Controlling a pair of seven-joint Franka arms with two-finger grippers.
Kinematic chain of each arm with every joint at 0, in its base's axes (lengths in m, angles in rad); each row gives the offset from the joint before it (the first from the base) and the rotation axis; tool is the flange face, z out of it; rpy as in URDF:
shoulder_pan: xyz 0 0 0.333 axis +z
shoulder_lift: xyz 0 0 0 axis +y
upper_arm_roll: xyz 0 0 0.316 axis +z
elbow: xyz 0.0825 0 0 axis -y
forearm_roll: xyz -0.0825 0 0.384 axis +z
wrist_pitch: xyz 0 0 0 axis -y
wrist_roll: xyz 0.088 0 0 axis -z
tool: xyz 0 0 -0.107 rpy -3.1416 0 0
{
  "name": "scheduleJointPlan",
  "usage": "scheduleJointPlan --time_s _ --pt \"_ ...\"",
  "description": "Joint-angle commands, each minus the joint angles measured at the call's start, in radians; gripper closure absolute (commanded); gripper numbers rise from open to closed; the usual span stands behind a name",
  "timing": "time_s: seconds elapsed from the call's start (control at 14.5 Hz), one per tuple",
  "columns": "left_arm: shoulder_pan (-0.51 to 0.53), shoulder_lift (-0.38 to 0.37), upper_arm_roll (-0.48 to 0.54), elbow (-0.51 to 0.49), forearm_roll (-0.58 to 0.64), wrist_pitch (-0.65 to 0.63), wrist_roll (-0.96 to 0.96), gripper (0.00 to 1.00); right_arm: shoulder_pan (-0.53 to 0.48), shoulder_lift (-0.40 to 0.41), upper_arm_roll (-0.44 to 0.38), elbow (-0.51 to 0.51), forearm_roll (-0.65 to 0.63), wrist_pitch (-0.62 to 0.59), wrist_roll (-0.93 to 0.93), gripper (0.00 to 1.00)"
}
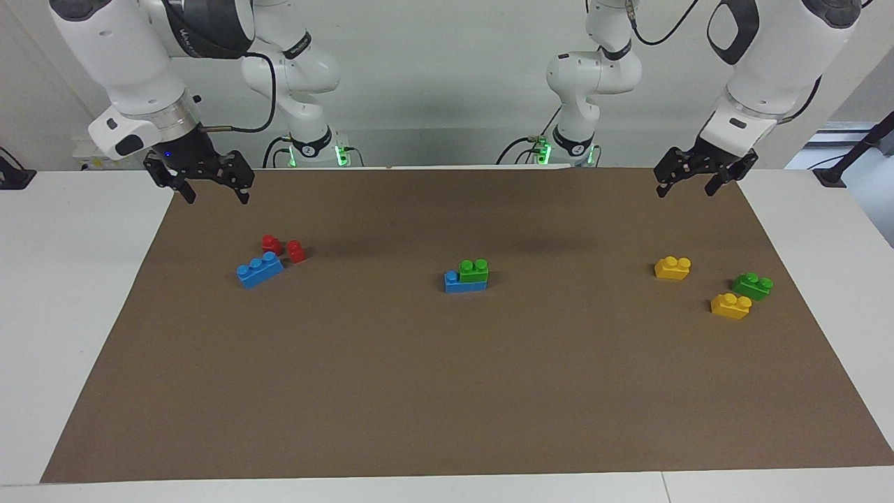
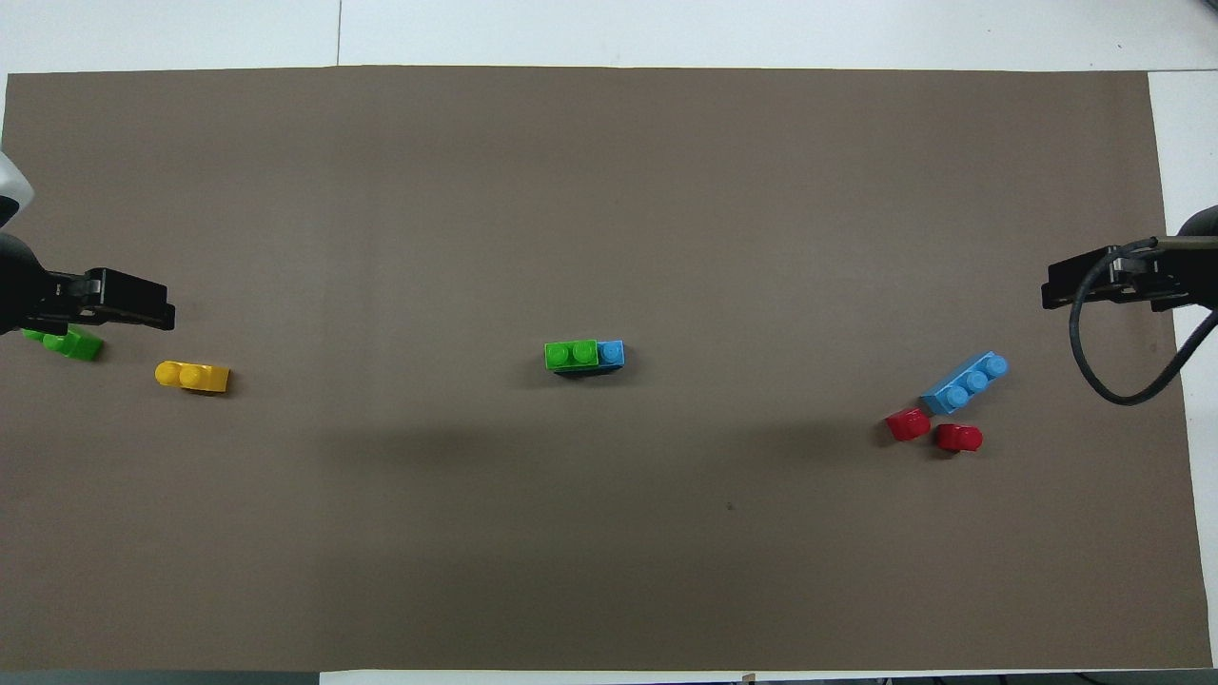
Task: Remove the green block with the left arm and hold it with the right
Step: 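Move the left gripper and the right gripper toward the green-blue brick pair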
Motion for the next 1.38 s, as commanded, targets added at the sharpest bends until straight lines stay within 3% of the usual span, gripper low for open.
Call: scheduleJointPlan --time_s 0.0,0.28,0.48,0.69,0.83,0.97,1.31 --pt "0.001 -0.012 -0.01 -0.004 -0.026 0.012 -0.127 0.0 0.025 -0.02 0.018 -0.043 0.001 0.048 0.26 0.0" --pt "-0.048 -0.028 -0.032 -0.039 -0.026 0.067 -0.435 0.0 0.169 -0.008 0.018 -0.107 0.008 0.132 0.775 0.0" --pt "-0.125 -0.057 -0.033 -0.102 -0.026 0.086 -0.699 0.0 0.237 0.043 0.018 -0.139 0.112 0.212 1.114 0.0" --pt "-0.223 -0.11 -0.033 -0.212 -0.026 0.174 -0.981 0.0 0.295 0.087 0.018 -0.208 0.235 0.367 1.325 0.0" --pt "-0.293 -0.14 -0.033 -0.301 -0.026 0.295 -1.214 0.0 0.327 0.113 0.018 -0.254 0.359 0.476 1.414 0.0" --pt "-0.341 -0.138 -0.033 -0.326 -0.026 0.336 -1.386 0.0 0.349 0.146 0.018 -0.282 0.436 0.543 1.46 0.01" --pt "-0.456 -0.054 -0.032 -0.355 -0.018 0.435 -1.81 0.0 0.401 0.236 0.018 -0.311 0.512 0.652 1.477 0.02"
